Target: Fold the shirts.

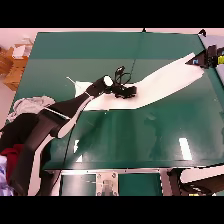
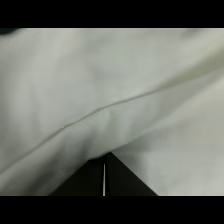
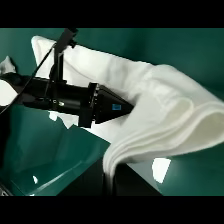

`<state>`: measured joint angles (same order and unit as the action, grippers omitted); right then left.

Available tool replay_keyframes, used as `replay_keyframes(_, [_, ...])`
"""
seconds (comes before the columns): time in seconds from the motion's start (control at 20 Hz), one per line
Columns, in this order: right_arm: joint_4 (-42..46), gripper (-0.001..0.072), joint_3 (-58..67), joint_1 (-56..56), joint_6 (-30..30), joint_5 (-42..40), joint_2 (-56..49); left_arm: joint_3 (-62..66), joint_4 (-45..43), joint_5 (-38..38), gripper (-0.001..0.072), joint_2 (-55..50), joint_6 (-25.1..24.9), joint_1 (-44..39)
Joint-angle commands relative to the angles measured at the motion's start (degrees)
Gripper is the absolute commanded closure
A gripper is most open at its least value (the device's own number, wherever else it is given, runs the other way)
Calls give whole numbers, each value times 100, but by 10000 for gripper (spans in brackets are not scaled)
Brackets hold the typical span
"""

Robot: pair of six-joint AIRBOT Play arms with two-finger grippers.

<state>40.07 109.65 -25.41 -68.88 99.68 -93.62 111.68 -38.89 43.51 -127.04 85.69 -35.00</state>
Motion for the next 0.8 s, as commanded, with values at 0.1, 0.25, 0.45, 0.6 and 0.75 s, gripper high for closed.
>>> replay_keyframes(0.1, [-133, 697, 37, 101, -31, 7, 127, 516, 190, 243, 682, -151, 83, 74])
replay_keyframes(0.25, [-254, 696, 37, 101, -337, 7, 129, 612, 184, 1038, 682, 214, -66, 507])
replay_keyframes(0.45, [-638, 696, 37, 476, -669, -22, 136, 610, 179, 2371, 682, 1008, -378, 1480])
replay_keyframes(0.6, [-597, 696, 4, 1222, -1032, -393, 136, 610, 179, 3077, 682, 1545, -376, 2286])
replay_keyframes(0.75, [-450, 696, -227, 2343, -1134, -1233, 129, 610, 186, 3495, 682, 1926, -374, 3023])
